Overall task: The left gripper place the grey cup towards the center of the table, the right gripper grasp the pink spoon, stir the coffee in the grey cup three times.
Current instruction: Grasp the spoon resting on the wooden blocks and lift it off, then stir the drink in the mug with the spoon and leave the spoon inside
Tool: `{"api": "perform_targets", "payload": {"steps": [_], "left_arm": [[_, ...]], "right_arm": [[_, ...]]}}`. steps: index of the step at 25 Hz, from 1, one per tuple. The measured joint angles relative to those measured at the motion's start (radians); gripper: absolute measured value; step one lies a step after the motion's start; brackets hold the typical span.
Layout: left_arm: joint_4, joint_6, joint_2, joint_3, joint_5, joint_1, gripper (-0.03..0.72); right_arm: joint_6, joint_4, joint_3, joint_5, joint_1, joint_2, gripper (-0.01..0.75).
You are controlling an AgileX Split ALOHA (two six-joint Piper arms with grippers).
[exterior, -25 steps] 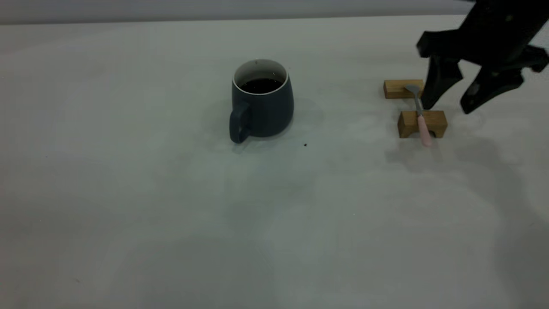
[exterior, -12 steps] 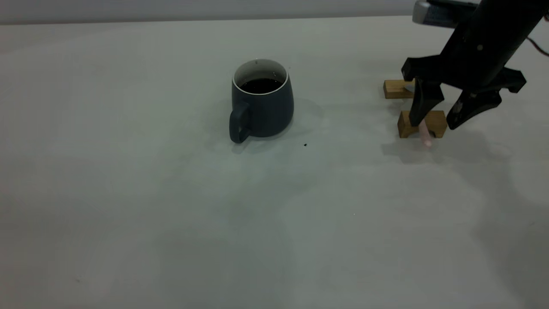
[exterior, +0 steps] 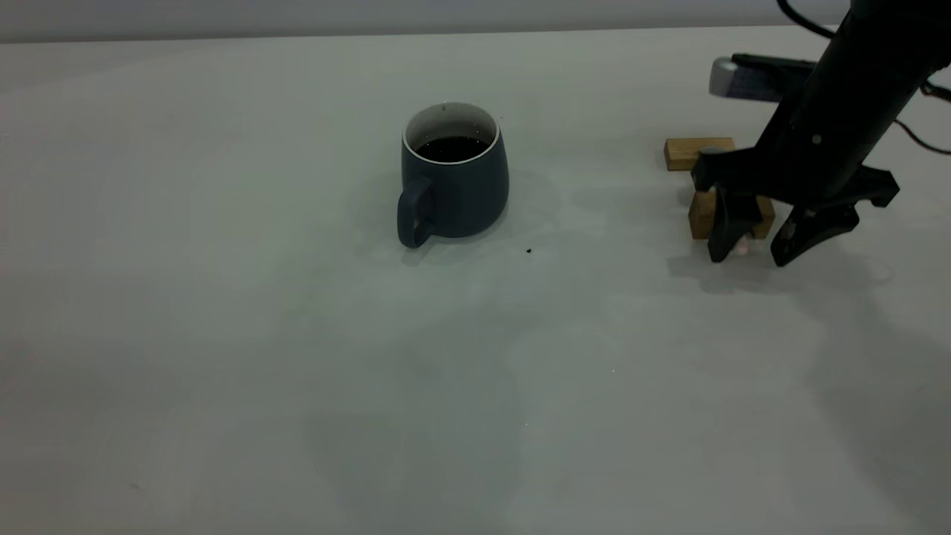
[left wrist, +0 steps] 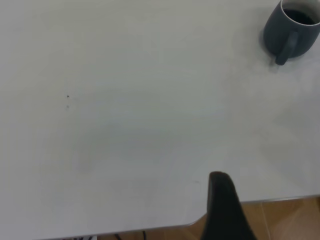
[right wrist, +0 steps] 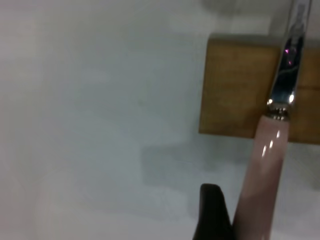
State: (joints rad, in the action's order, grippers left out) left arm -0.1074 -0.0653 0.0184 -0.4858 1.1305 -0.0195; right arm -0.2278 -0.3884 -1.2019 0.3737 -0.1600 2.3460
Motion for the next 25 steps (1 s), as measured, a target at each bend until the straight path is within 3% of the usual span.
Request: {"api": "perform_targets", "payload": {"steps": [2,4,8,13,16,22,25], "left_arm": [[0.000,0.000,0.000,0.000,0.000,0.000,0.528],[0.000,0.000,0.000,0.000,0.000,0.000,0.528],[0.000,0.000,0.000,0.000,0.000,0.000,0.528],[0.000,-0.001,0.000,0.000,0.000,0.000,0.528],[0.000,-0.001,0.001,0.000,0.000,0.000,0.528],[0.000,-0.001,0.001,0.000,0.000,0.000,0.528],[0.000,-0.001,0.001,0.000,0.000,0.000,0.528]], "right_arm": [[-0.002,0.000,0.000,-0.002,0.000,0.010,0.528],[-0.002,0.000,0.000,-0.005,0.000,0.013,0.424],[-0.005,-0.002,-0.001,-0.004,0.000,0.013,0.114],[-0.005,-0.003,-0.002,0.041,0.000,-0.046,0.120],[-0.005,-0.093,-0.002,0.144,-0.003,-0.135,0.120],[-0.093,-0.627,-0.002,0.374,-0.084,-0.209,0.120],[-0.145,-0.896,-0.002,0.420,-0.120,-0.182,0.120]]}}
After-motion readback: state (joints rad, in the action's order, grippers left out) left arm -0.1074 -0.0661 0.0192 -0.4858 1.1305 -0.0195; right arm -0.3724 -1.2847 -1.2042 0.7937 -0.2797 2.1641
